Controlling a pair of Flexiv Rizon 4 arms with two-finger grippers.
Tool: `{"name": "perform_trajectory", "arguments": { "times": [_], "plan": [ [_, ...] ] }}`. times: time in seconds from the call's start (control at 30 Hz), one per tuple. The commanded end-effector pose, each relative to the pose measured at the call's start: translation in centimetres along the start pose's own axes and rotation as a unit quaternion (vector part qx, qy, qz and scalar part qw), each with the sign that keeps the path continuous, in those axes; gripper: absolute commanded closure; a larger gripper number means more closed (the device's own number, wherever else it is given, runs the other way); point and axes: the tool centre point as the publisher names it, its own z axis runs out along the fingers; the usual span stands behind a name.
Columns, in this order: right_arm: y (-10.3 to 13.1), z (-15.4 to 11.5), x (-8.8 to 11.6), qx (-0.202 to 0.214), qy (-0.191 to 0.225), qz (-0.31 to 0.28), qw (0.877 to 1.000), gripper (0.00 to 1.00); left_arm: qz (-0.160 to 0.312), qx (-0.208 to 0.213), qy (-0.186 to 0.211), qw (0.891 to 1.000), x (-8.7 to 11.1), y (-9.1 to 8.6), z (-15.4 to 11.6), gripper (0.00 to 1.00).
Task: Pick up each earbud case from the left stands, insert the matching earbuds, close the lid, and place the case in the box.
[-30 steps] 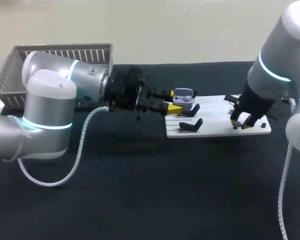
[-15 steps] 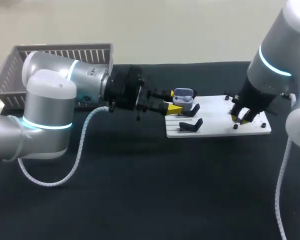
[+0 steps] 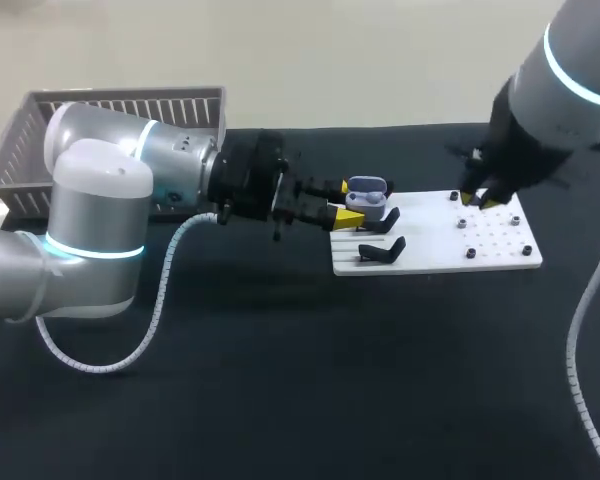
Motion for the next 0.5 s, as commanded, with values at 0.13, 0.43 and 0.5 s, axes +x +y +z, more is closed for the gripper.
{"name": "perform_trajectory", "arguments": {
  "times": [0.13,0.43,0.5],
  "plan": [
    [3.6,-5.5,0.7,-0.003,0.036,-0.050,0.998,1.00,0.001,-0.001,-0.001,1.000,0.1,0.0,0.0,1.00],
    [8.4,-5.6,1.4,-0.002,0.065,-0.143,0.988,1.00,0.001,-0.001,-0.001,1.000,0.1,0.0,0.0,1.00],
    [9.1,-5.3,1.5,-0.001,0.072,-0.162,0.984,1.00,0.001,-0.001,-0.001,1.000,0.1,0.0,0.0,1.00]
  ]
}}
